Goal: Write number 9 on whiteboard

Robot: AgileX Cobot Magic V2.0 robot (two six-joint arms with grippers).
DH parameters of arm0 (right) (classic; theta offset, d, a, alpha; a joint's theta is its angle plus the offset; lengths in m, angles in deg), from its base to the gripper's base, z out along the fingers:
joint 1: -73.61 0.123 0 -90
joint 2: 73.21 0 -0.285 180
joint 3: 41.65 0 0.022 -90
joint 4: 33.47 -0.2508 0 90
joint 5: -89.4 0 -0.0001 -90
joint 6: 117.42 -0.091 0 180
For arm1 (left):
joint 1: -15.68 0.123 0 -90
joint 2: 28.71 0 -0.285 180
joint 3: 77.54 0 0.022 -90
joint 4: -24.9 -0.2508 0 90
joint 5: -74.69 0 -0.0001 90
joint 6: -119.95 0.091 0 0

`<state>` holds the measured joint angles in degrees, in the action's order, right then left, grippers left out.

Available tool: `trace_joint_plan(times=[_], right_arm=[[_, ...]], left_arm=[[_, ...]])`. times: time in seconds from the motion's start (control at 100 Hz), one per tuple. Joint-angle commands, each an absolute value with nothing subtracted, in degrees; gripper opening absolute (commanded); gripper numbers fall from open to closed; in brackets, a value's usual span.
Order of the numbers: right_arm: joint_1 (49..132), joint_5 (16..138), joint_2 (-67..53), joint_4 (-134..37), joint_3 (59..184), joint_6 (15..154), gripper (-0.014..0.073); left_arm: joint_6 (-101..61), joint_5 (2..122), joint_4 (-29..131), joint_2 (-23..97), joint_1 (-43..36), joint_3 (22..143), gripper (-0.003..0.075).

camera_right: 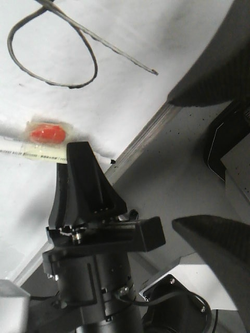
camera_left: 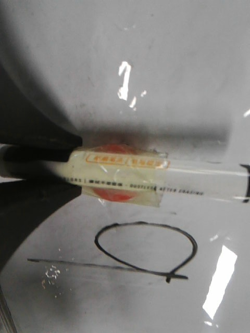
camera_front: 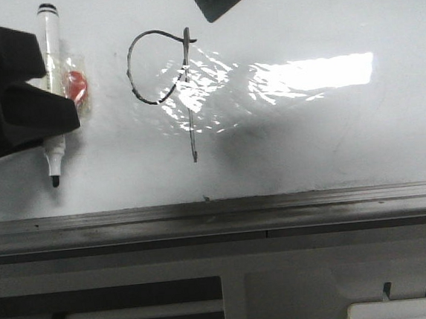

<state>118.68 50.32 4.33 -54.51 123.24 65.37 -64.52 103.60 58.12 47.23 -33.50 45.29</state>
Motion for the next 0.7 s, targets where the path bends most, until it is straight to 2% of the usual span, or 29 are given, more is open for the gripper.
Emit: trace_joint_plan(times=[0.0,0.45,0.55,0.66,0.69], right_arm=[[118.7,52.7,3.2,-55.6,124.9,66.0,0.0392],[118.7,52.0,3.2,-55.7,124.9,66.0,0.0392],[118.7,52.0,3.2,-55.7,124.9,66.0,0.0392],[118.7,52.0,3.2,-55.7,124.9,66.0,0.0392],[118.7,52.0,3.2,-55.7,124.9,66.0,0.0392]], left_arm=[[-64.9,107.2,58.6,47.8,-33.8,46.6,-0.0020],[-64.9,107.3,58.4,48.8,-33.8,46.6,-0.0014],[-64.9,107.2,58.4,48.8,-33.8,46.6,0.0071],[-64.9,107.5,58.4,48.7,-33.8,46.6,0.0265],[-64.9,107.5,58.4,48.7,-33.8,46.6,0.0296]])
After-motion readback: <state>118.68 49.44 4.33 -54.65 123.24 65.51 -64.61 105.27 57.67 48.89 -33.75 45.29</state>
